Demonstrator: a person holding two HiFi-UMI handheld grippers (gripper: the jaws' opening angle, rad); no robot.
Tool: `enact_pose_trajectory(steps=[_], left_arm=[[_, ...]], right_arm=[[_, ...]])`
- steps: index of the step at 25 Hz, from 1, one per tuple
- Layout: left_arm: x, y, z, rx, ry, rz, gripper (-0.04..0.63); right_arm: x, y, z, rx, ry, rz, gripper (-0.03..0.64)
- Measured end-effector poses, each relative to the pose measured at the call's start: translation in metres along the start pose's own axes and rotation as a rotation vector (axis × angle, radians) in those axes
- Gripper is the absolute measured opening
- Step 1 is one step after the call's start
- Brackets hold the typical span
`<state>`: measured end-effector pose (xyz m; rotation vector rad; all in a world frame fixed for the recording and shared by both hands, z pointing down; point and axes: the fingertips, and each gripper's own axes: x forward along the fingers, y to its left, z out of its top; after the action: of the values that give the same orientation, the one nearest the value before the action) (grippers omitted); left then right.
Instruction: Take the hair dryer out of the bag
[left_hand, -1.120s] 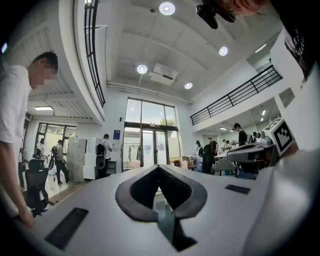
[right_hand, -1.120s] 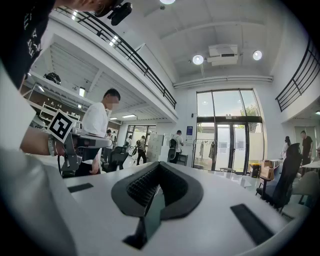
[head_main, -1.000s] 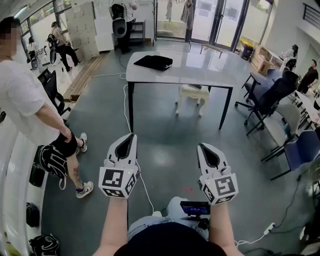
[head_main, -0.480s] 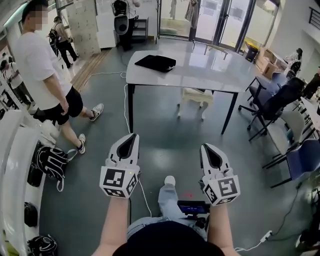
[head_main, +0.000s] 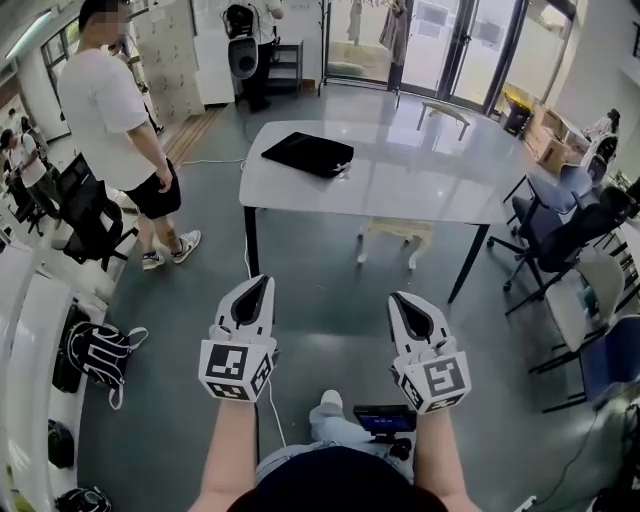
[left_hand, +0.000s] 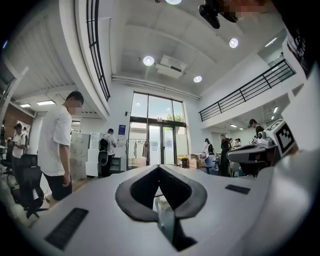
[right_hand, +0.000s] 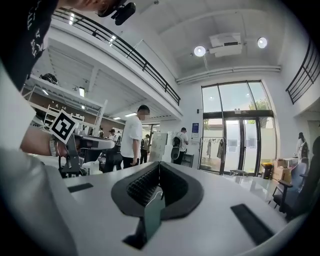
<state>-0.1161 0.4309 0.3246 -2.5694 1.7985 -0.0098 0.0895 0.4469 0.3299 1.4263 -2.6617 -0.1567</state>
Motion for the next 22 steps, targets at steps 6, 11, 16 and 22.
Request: enact_pose_trajectory(steps=[6,11,16,22], left_arm=[[0.080,0.002,0.009,0.014,-0.010,0.012,0.012],[0.120,0.012,-0.007,0.001,0.033,0.021,0.012],[0.167,0.020,-0.026,-0.002,0.066,-0.004,0.012],[0.241,0.057,-0.033,-0.006,0.065,-0.019,0.012]], right_arm=[[0.061,-0.059,0.001,-0.003,-0.014,0.045,0.025],[0.096,-0.083,-0.013,0.010,0.006,0.059,0.025],[0.129,-0.109,-0.032,0.019,0.039,0.035,0.025],[0.191,-0.151,-0.044,0.032,0.057,-0.009,0.025]])
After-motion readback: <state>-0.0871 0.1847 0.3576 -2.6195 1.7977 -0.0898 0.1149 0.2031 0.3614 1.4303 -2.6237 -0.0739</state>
